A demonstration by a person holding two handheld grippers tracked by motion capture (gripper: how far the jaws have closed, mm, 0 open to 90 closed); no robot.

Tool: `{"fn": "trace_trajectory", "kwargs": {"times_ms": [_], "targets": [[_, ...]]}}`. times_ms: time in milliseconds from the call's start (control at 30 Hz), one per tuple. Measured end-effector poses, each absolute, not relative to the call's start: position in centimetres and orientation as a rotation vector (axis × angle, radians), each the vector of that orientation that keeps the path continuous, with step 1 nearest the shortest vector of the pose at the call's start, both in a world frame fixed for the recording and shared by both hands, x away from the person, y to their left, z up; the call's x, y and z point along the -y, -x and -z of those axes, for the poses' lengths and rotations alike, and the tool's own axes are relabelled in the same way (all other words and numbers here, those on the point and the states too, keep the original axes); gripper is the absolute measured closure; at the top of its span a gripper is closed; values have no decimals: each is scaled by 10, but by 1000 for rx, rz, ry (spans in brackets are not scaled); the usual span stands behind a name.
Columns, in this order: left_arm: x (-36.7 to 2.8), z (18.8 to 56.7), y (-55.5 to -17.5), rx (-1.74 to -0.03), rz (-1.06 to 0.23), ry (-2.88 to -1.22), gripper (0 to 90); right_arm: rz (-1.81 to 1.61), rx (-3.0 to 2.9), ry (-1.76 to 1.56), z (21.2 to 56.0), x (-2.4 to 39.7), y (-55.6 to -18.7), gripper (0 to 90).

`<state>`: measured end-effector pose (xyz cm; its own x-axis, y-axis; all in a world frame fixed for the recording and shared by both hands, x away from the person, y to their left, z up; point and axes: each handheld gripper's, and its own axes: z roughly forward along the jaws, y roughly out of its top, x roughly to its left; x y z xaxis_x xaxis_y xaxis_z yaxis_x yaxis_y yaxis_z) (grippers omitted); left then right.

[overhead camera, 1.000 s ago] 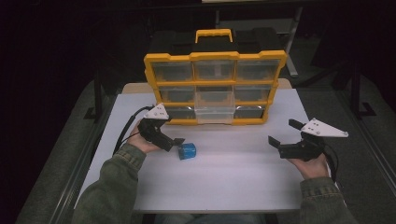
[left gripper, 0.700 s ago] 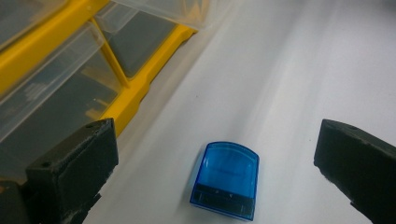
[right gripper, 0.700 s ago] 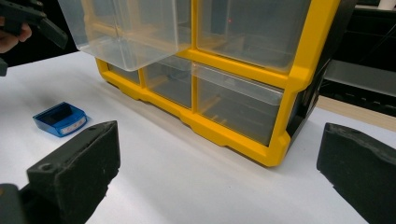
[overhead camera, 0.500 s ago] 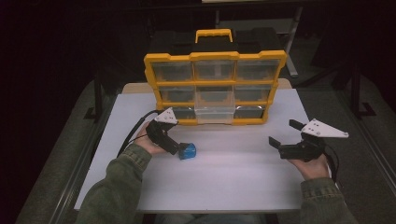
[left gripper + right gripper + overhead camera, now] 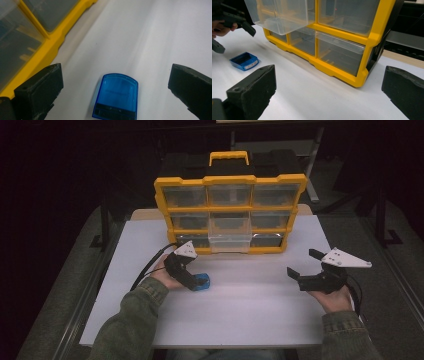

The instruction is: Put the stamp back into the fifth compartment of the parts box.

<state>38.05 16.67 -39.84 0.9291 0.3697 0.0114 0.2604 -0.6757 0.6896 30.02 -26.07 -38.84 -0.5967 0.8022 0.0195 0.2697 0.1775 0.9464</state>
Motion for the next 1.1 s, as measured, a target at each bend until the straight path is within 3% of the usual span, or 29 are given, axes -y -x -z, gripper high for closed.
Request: {"fn": "trace_trajectory", "kwargs": {"times_ms": [633, 1100], "targets": [[-170, 413, -388, -445, -124, -2458, 5, -1406, -1971, -1010, 390, 262, -300, 0], [-166, 422, -386, -399, -130, -2521, 142, -1405, -1977, -1011, 390, 262, -300, 0]]}}
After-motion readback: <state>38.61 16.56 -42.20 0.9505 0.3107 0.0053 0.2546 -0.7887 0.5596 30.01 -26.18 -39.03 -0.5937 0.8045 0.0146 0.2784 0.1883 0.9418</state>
